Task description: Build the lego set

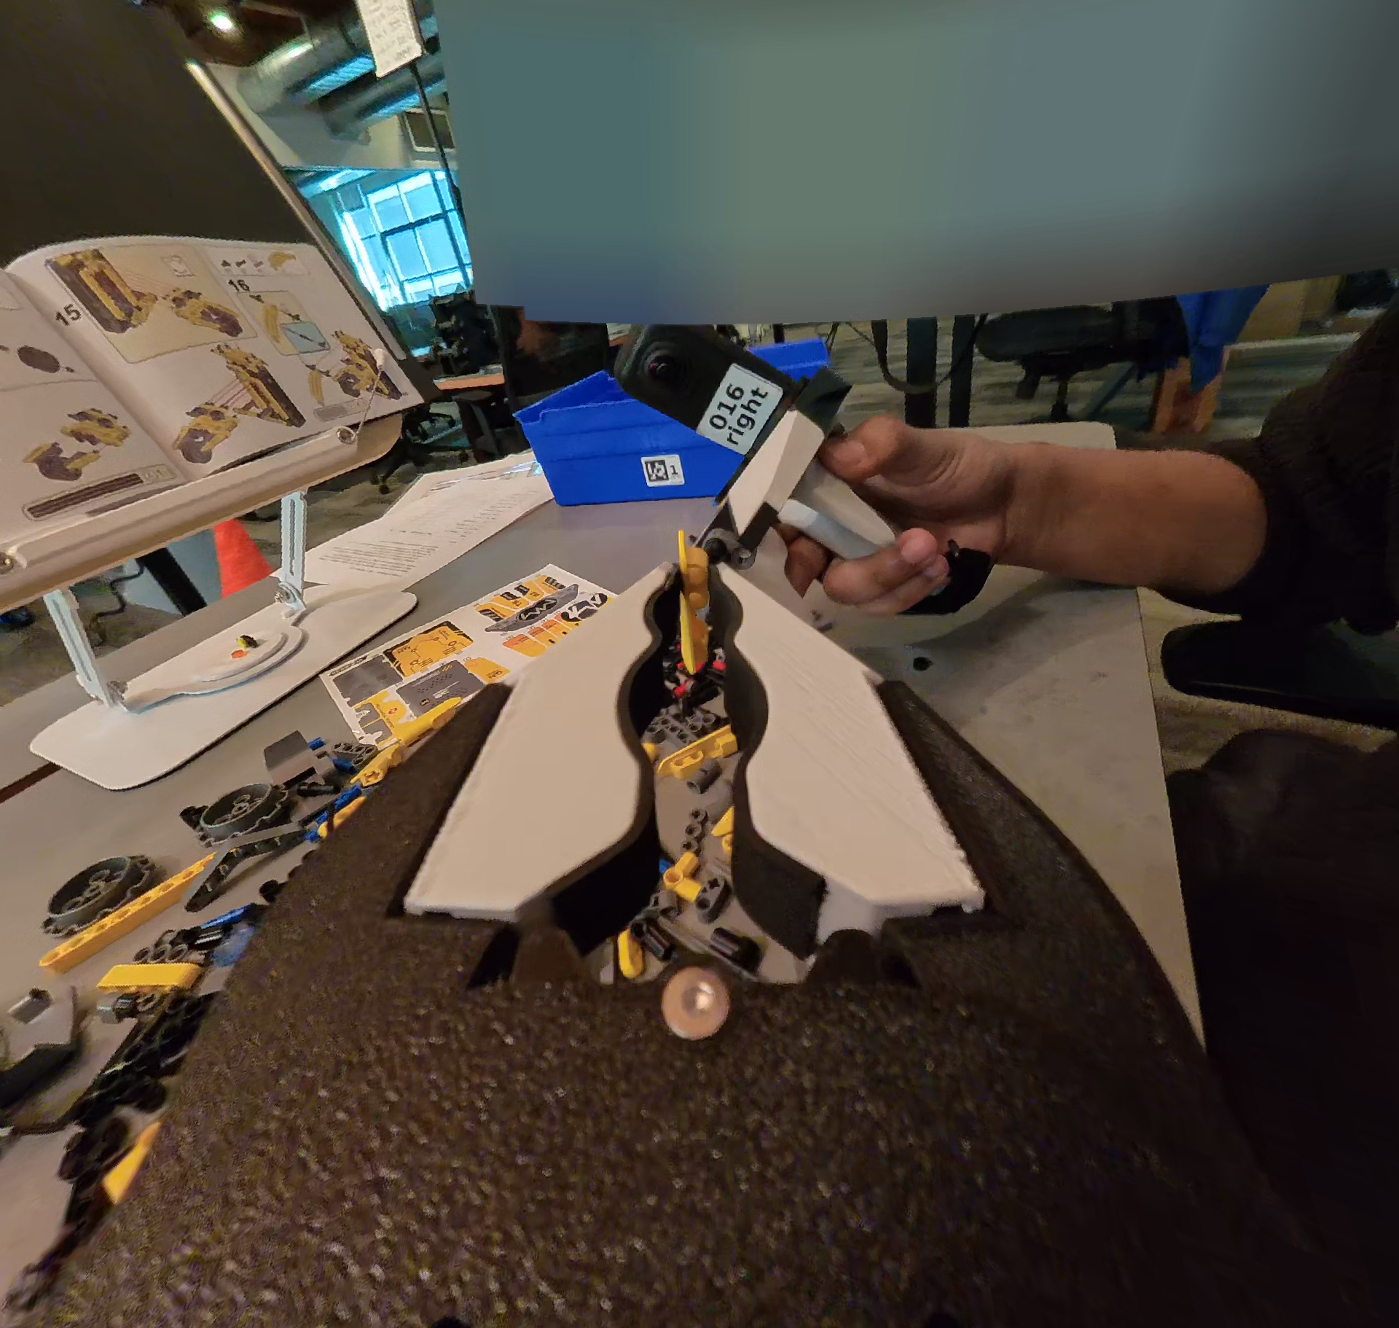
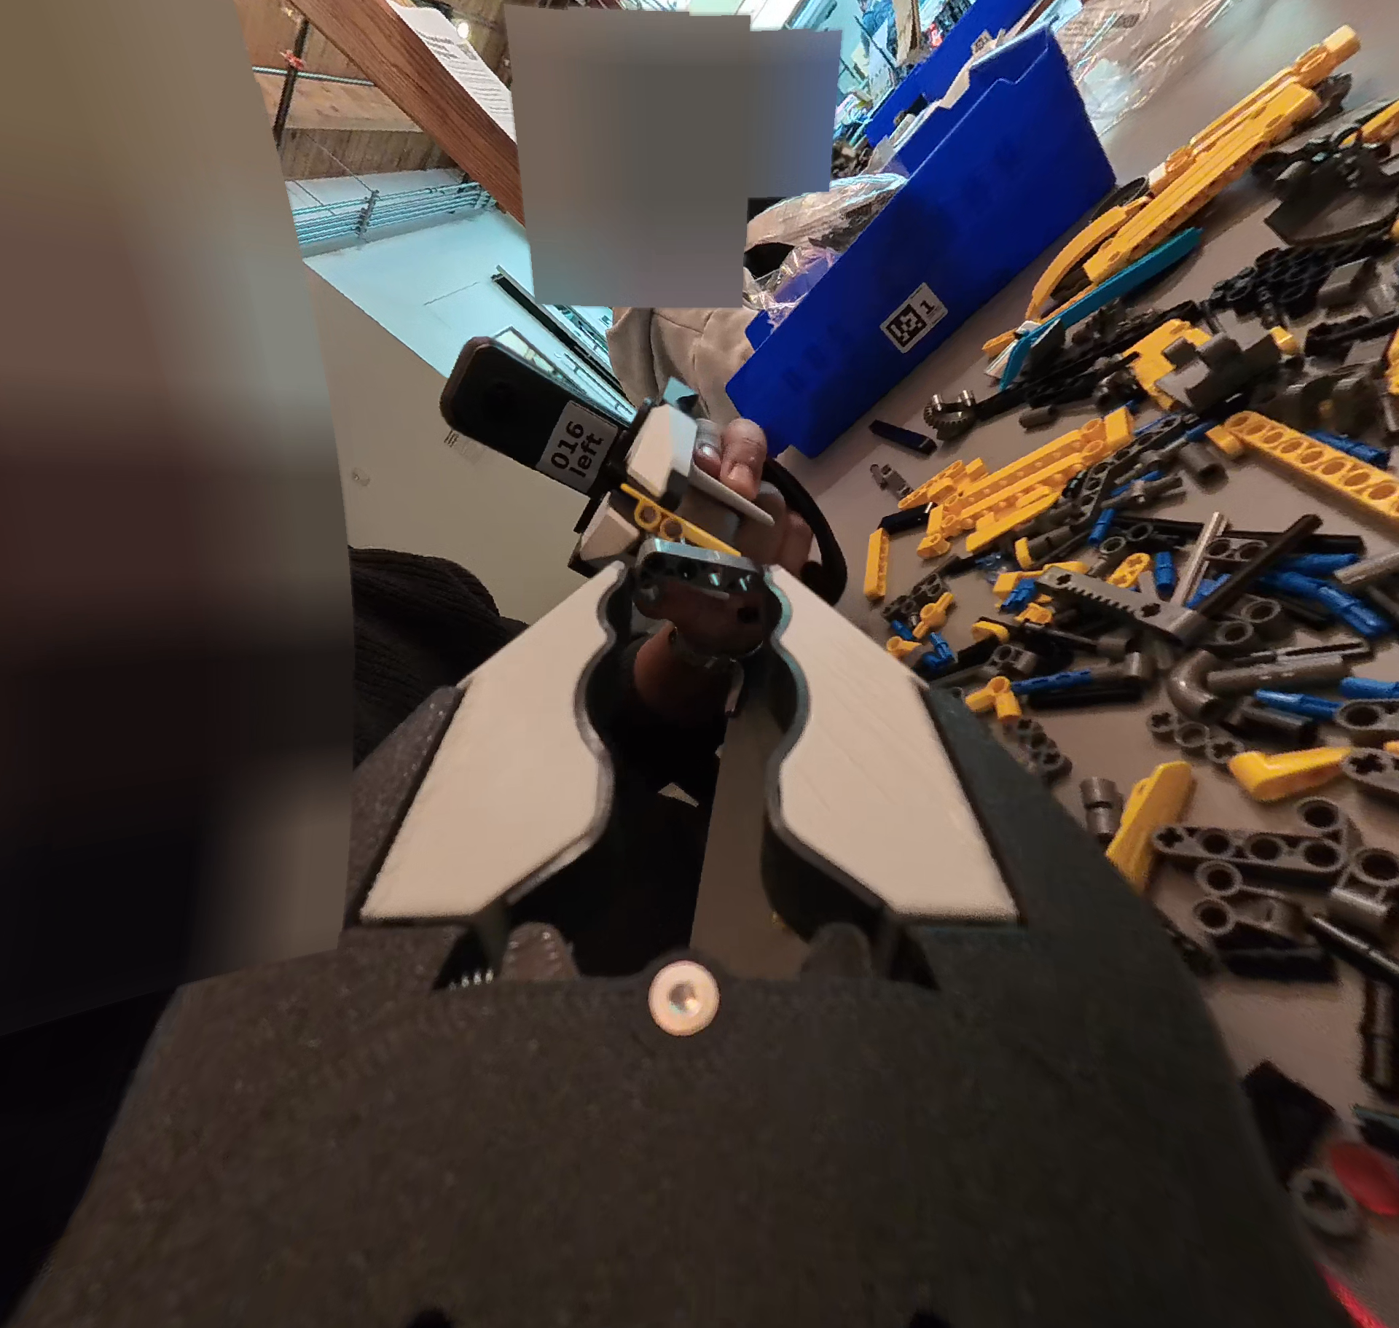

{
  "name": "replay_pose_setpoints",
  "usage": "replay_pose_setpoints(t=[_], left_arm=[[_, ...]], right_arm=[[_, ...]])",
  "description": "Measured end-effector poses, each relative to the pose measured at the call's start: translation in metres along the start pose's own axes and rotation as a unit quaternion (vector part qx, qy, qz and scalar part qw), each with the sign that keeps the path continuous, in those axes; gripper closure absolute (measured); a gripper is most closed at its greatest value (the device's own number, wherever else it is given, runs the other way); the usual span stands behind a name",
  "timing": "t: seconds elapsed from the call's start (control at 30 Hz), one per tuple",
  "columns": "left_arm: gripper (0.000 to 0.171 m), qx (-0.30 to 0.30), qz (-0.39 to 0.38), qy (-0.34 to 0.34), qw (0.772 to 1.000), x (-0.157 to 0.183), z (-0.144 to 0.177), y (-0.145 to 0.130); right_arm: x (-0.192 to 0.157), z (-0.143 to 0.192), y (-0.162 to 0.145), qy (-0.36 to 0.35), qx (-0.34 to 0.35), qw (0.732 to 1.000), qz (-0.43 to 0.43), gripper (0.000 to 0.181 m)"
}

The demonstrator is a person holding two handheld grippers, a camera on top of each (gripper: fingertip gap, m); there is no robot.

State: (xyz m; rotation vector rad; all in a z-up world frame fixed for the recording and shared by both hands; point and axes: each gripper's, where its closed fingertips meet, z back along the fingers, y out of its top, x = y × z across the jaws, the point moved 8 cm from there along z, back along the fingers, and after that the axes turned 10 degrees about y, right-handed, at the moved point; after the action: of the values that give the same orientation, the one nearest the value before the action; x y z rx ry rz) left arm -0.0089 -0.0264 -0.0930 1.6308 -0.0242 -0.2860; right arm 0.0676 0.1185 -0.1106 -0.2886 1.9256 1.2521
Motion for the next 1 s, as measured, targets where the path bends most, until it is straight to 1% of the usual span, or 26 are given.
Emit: replay_pose_setpoints(t=[0.07, 0.17, 0.23, 0.47, 0.7, 0.8, 0.9, 1.0], left_arm=[[0.166, -0.014, -0.035, 0.000, 0.999, 0.003, 0.001, 0.001], [0.166, -0.030, -0.113, 0.006, 0.993, 0.010, 0.003, 0.002], [0.166, -0.034, -0.136, 0.008, 0.990, 0.014, 0.003, 0.000], [0.166, -0.039, -0.121, 0.001, 0.992, 0.010, 0.003, -0.006], [0.167, -0.053, -0.188, 0.006, 0.981, 0.017, 0.003, -0.009], [0.167, -0.051, -0.186, 0.002, 0.981, 0.017, 0.003, -0.009], [0.166, -0.049, -0.184, 0.011, 0.982, 0.015, 0.003, -0.009], [0.166, -0.046, -0.156, 0.020, 0.987, 0.010, 0.001, -0.010]], right_arm=[[-0.002, 0.000, 0.000, -0.003, -0.005, 1.000, 0.007, 0.148], [-0.002, -0.002, -0.001, -0.012, -0.013, 1.000, 0.024, 0.148], [0.000, -0.003, -0.003, -0.023, -0.023, 0.999, 0.031, 0.148], [0.004, -0.006, -0.008, -0.023, -0.041, 0.998, 0.031, 0.148], [0.007, -0.005, -0.010, -0.021, -0.050, 0.999, 0.005, 0.148], [0.007, -0.004, -0.011, -0.028, -0.054, 0.998, 0.008, 0.148], [0.006, -0.004, -0.010, -0.044, -0.061, 0.997, 0.023, 0.148], [0.006, 0.002, -0.007, -0.075, -0.067, 0.993, 0.055, 0.147]])
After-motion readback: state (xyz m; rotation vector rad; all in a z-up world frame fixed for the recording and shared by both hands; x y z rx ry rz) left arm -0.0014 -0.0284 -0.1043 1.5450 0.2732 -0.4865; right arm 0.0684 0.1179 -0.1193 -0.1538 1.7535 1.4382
